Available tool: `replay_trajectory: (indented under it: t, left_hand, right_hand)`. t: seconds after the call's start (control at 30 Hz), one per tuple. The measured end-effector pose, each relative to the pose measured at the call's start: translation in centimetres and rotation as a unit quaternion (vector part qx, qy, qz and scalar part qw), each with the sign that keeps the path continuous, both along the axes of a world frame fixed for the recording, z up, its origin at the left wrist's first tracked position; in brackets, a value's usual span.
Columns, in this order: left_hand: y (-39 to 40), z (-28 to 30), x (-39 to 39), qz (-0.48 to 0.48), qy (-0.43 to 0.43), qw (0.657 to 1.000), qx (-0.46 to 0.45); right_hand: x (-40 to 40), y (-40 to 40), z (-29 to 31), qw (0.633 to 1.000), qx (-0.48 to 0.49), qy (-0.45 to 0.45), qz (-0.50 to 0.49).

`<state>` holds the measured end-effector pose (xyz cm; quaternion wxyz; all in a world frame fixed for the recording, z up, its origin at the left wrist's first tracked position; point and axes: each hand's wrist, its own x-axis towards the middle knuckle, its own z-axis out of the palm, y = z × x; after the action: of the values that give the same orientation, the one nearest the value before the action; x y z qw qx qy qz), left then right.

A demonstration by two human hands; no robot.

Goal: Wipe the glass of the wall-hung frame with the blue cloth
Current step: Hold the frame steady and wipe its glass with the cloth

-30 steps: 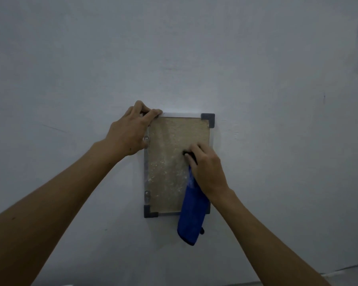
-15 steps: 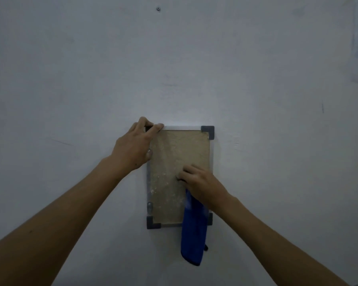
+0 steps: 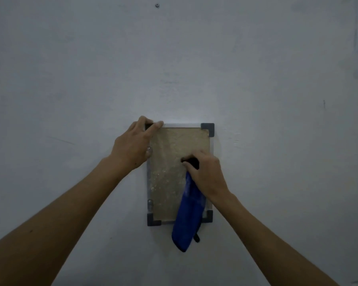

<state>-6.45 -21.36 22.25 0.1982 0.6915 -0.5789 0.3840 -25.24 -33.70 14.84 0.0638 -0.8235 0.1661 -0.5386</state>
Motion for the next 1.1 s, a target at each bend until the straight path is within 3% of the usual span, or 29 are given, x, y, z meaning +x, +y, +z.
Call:
replay_trajectory:
  t: [0.07,0.13,0.3,0.37,0.47,0.57,0.63,0.77,0.9,1.0,1.1]
  left_hand:
    - [0.2,-0.6,-0.3,0.000,-0.001,1.000,0.000]
    - [0.8,-1.4,-1.0,-0.018,0.043,0.999,0.008]
    - [3.3,-4.4,-4.6,-0.136,0.213,0.959,-0.131]
    - [4.2,-5.9,-6.3,-0.169,0.348,0.920,-0.059]
    - [4.7,-7.8,-8.0,-0.197,0.539,0.819,0.013]
    - [5.0,-8.3,-9.1,-0.170,0.646,0.744,-0.009]
    - [5.3,-8.5,-9.0,-0.183,0.674,0.715,-0.006]
    - [6.1,-9.1,-8.2,-0.242,0.634,0.734,0.018]
    - [6.6,-9.1,-6.8,-0.251,0.602,0.757,-0.028]
    - [6.5,-8.8,-5.0,-0.227,0.572,0.787,-0.042]
    - [5.7,-8.1,-3.2,-0.144,0.459,0.875,-0.049]
  right_hand:
    - [-0.1,0.7,-0.3,0.988,0.115,-0.096,0.020]
    - [-0.2,1.6,-1.1,0.967,0.219,-0.120,0.041]
    - [-0.2,4.6,-2.7,0.894,0.413,-0.146,0.097]
    - [-0.1,6.3,-3.3,0.882,0.431,-0.153,0.117]
    - [0.4,8.9,-4.0,0.878,0.427,-0.151,0.154]
    - [0.9,11.2,-4.4,0.846,0.468,-0.149,0.205]
    - [0.8,12.0,-4.6,0.809,0.501,-0.167,0.260]
    - [0.2,11.9,-4.4,0.716,0.551,-0.211,0.373]
    - [-0.2,11.1,-3.6,0.687,0.562,-0.165,0.430]
    - [-0.9,9.9,-2.9,0.723,0.553,-0.107,0.400]
    - [-1.5,8.0,-2.4,0.793,0.527,-0.114,0.283]
